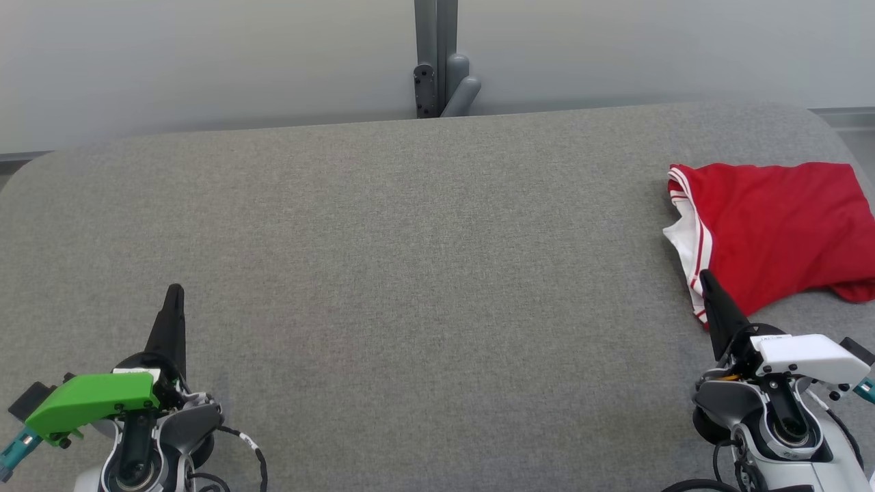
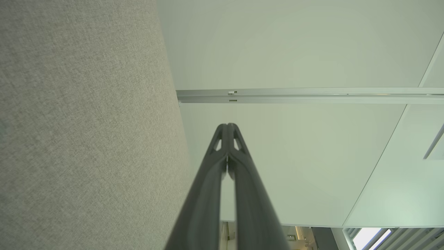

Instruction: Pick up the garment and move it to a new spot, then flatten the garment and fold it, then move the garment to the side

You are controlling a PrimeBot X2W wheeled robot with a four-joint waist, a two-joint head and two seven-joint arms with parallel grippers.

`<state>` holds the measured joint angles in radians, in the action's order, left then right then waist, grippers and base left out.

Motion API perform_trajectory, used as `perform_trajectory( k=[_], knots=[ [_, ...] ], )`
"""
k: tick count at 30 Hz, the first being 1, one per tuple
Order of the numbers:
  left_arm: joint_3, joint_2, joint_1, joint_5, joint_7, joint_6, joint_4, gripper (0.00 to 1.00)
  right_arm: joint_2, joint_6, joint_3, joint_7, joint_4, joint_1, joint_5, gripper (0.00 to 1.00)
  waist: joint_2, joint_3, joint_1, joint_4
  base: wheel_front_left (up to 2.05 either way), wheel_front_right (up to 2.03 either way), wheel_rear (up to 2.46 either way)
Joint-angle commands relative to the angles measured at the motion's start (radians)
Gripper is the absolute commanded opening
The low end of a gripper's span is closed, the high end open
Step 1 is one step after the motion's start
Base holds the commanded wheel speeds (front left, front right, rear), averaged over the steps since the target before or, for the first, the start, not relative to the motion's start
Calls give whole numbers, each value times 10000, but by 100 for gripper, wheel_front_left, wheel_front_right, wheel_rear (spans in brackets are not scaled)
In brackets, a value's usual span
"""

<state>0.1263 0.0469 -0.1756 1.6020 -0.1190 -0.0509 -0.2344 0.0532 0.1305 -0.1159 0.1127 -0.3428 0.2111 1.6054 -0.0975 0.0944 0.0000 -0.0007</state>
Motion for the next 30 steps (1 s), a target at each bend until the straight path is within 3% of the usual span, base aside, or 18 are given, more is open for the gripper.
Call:
perform_trajectory(
  k=[1, 30],
  knots=[
    [16, 61, -115, 10, -20, 64, -1, 0, 76, 4, 11, -19, -20, 68, 52, 0, 0, -1, 0, 0, 0, 0, 0],
    [16, 62, -116, 10, -20, 62, -1, 0, 105, 4, 68, -54, -16, 59, 112, 0, 0, 0, 0, 0, 0, 0, 0]
  ],
)
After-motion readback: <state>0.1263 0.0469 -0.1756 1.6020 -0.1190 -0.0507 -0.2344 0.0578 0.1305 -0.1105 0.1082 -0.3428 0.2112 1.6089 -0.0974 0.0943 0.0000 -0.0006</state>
